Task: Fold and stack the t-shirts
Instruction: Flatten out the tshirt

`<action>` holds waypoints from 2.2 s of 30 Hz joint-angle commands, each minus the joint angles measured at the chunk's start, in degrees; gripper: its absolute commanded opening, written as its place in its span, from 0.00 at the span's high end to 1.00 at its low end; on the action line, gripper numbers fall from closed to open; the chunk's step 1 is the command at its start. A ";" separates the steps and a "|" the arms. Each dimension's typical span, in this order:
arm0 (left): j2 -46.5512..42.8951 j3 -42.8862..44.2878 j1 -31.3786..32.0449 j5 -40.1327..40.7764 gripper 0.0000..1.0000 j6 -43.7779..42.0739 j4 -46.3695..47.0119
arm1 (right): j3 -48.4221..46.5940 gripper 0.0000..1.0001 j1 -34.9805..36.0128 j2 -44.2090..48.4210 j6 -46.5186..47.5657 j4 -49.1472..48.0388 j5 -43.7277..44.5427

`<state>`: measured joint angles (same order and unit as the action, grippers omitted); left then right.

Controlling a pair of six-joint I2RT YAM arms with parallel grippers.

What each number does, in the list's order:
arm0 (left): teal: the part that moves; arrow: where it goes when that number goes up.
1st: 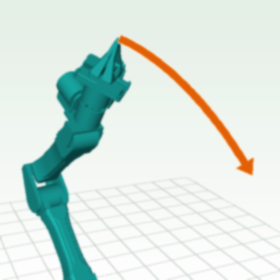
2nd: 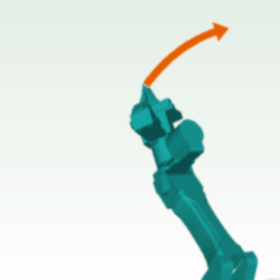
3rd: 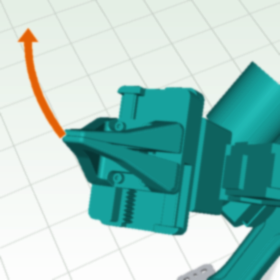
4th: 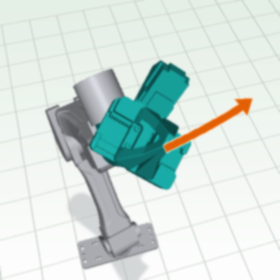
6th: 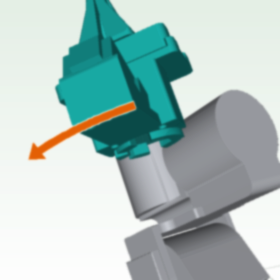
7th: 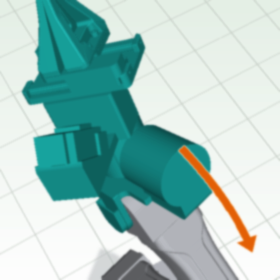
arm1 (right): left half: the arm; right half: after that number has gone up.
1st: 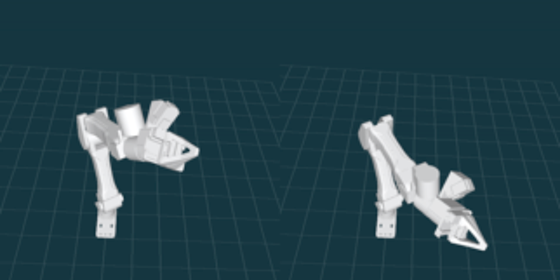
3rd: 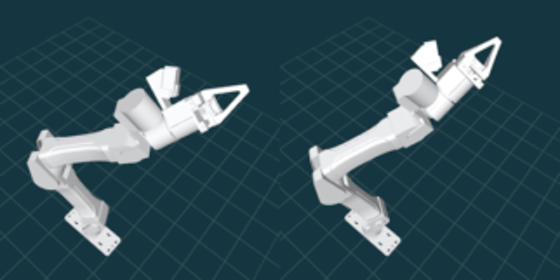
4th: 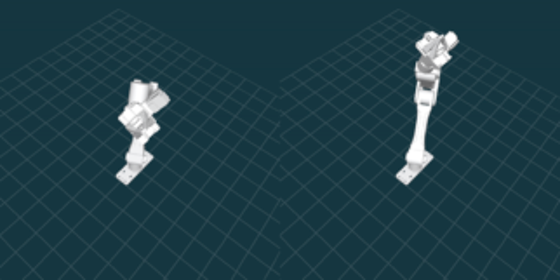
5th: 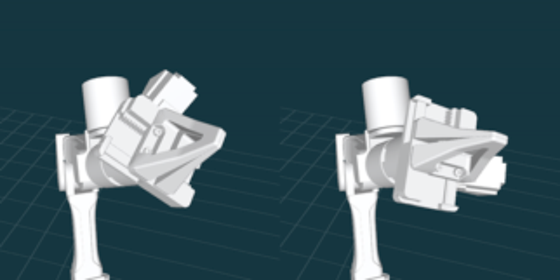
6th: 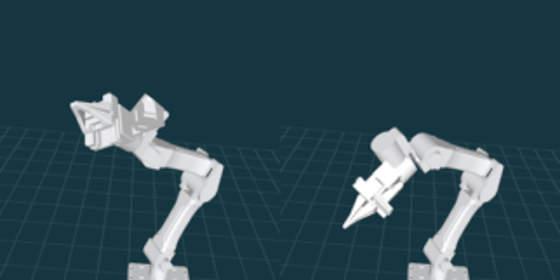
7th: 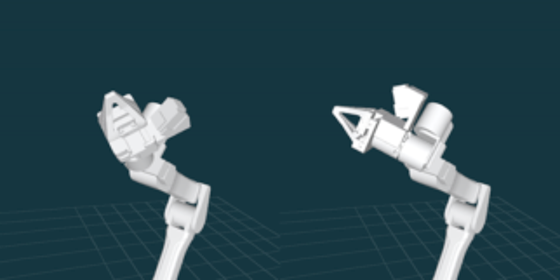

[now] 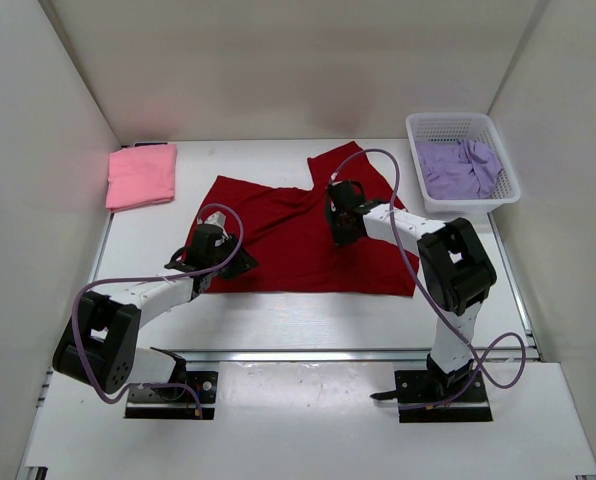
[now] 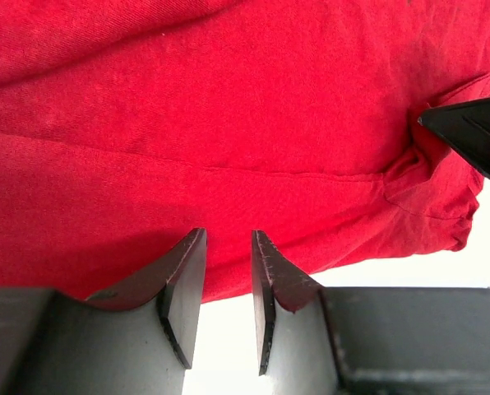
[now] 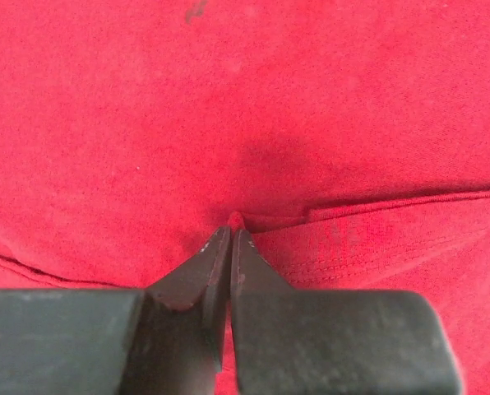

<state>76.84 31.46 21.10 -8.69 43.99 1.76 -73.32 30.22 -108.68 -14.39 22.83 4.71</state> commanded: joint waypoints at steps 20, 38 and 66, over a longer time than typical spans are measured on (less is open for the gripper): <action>-7.40 -1.93 -0.89 2.62 0.60 1.89 1.40 | 18.55 0.57 -6.05 13.74 -16.81 -35.90 -19.82; -3.45 -1.93 1.93 0.34 0.60 2.68 3.42 | 12.51 1.00 -5.17 10.35 -7.84 -14.49 -13.85; 0.50 -5.26 -9.84 -10.03 0.61 9.01 7.47 | 45.35 0.97 -7.54 30.45 -23.40 -40.16 -15.62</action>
<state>76.66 27.86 15.00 -13.61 49.56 6.04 -33.61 22.22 -80.93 -37.08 -17.58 -17.10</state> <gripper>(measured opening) 0.392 0.050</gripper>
